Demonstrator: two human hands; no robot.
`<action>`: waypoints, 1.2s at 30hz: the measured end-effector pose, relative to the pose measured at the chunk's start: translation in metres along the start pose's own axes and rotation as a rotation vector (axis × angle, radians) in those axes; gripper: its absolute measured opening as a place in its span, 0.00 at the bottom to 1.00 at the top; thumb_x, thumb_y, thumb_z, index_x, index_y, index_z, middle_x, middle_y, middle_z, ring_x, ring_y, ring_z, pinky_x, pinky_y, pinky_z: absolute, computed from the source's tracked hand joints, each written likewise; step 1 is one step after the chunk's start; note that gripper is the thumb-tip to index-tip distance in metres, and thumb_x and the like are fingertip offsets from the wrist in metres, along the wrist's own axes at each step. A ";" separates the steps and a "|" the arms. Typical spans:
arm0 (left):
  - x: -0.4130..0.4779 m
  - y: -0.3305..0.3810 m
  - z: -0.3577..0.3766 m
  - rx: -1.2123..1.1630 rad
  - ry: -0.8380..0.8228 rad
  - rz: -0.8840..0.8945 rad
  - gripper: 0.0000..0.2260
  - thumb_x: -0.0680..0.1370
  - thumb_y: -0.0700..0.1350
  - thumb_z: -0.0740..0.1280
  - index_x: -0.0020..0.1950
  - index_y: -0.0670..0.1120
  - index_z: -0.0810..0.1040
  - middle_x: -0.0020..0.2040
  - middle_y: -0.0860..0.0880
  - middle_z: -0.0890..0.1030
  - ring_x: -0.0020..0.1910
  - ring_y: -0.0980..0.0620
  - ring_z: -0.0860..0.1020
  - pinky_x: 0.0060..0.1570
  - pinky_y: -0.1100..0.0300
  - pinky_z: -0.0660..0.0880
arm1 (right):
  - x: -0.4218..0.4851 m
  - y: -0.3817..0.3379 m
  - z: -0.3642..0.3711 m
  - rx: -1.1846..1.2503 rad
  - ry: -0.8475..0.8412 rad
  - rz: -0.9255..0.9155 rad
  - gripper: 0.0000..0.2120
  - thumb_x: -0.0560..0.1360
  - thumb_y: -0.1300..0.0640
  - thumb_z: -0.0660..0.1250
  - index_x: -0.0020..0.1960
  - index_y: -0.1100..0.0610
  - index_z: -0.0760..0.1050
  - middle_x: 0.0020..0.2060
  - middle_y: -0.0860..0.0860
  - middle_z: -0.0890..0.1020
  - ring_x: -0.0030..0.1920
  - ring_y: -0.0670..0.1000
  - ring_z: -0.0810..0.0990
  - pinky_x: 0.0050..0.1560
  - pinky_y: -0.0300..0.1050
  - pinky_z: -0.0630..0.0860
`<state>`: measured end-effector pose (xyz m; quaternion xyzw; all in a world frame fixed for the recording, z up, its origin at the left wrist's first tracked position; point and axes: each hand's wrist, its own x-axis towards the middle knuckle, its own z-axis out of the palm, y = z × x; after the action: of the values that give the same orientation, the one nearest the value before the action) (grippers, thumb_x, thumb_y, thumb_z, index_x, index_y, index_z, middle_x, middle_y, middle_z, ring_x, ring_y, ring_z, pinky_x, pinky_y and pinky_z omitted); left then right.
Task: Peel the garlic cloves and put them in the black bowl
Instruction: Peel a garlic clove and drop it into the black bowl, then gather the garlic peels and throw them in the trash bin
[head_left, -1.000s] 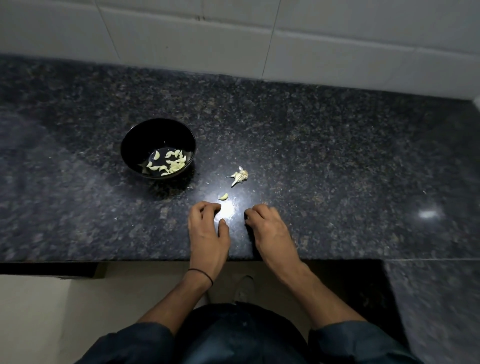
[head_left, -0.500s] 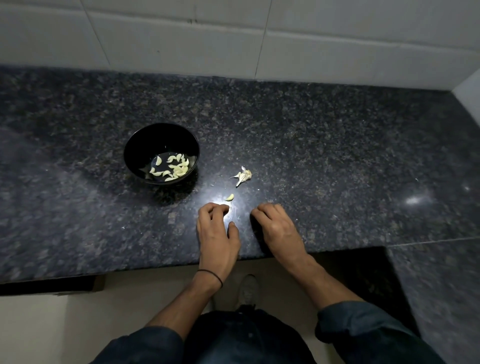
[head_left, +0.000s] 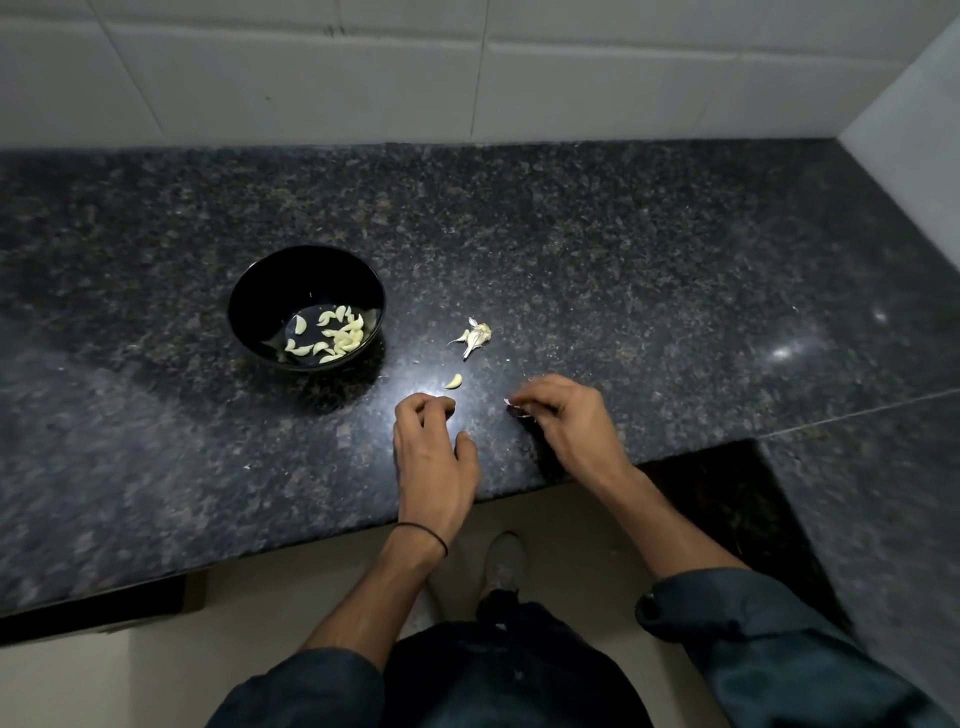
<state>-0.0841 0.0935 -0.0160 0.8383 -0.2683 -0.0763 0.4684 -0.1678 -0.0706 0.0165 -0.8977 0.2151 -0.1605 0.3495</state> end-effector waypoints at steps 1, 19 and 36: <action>0.001 -0.001 0.000 -0.002 -0.001 0.001 0.13 0.75 0.35 0.68 0.59 0.41 0.75 0.61 0.45 0.69 0.58 0.46 0.72 0.60 0.46 0.73 | -0.002 0.000 0.000 -0.047 -0.022 -0.053 0.10 0.76 0.69 0.67 0.51 0.60 0.85 0.47 0.51 0.85 0.49 0.46 0.82 0.54 0.38 0.77; 0.003 -0.012 -0.001 -0.056 -0.028 0.022 0.13 0.75 0.37 0.67 0.58 0.45 0.75 0.60 0.50 0.68 0.57 0.47 0.74 0.56 0.45 0.76 | -0.006 -0.004 0.012 0.044 0.184 0.156 0.08 0.76 0.67 0.69 0.51 0.59 0.85 0.46 0.50 0.84 0.48 0.43 0.80 0.53 0.31 0.72; 0.002 -0.011 -0.002 -0.069 -0.031 0.014 0.12 0.76 0.37 0.67 0.58 0.46 0.75 0.60 0.52 0.68 0.56 0.51 0.73 0.57 0.48 0.76 | -0.052 -0.010 0.025 -0.418 -0.170 -0.196 0.20 0.76 0.68 0.66 0.67 0.63 0.75 0.62 0.57 0.78 0.59 0.57 0.77 0.61 0.50 0.76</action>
<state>-0.0774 0.0990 -0.0238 0.8185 -0.2784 -0.0953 0.4933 -0.1988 -0.0240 -0.0017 -0.9773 0.1255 -0.0694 0.1558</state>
